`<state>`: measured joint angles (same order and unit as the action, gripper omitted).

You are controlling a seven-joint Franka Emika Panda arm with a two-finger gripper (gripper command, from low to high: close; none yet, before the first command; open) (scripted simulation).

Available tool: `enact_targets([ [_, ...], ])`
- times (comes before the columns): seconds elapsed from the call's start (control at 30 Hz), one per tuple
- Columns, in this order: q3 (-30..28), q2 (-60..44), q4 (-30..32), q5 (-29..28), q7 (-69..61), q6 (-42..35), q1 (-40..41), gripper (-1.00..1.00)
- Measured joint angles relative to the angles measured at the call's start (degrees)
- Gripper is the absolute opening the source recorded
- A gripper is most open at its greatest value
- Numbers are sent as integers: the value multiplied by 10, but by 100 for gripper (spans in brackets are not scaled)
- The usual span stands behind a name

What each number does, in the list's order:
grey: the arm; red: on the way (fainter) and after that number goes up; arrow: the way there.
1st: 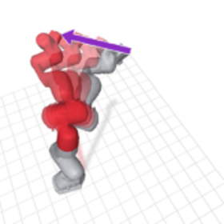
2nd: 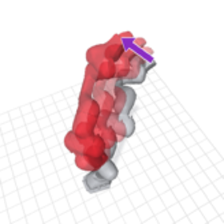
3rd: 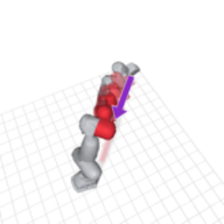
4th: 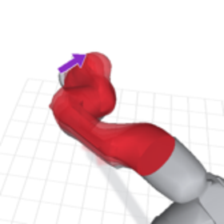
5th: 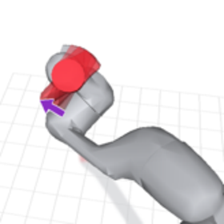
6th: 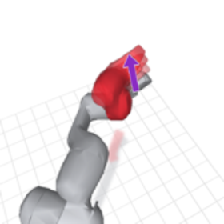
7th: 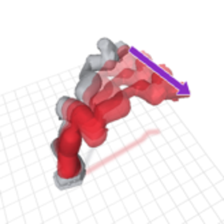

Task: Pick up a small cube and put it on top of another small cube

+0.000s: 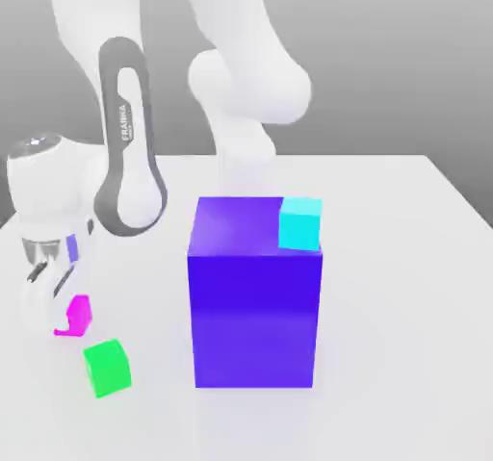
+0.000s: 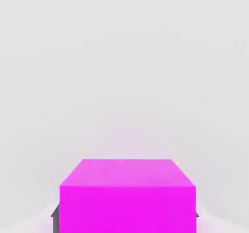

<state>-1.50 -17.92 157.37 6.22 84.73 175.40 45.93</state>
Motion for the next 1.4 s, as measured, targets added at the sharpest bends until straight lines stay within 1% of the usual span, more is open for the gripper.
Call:
enact_targets([
  [0.2,-9,64,10,-10,11,-50,-7,-100],
  [0.4,-24,139,26,-49,44,-113,-15,-100],
  [0.6,-10,166,8,-61,212,-154,-63,-100],
  [1.0,42,195,-34,-61,570,-227,-148,-100],
  [1.13,38,174,-41,-66,601,-211,-158,-100],
  [1.4,32,98,-44,-73,607,-139,-156,-100],
])
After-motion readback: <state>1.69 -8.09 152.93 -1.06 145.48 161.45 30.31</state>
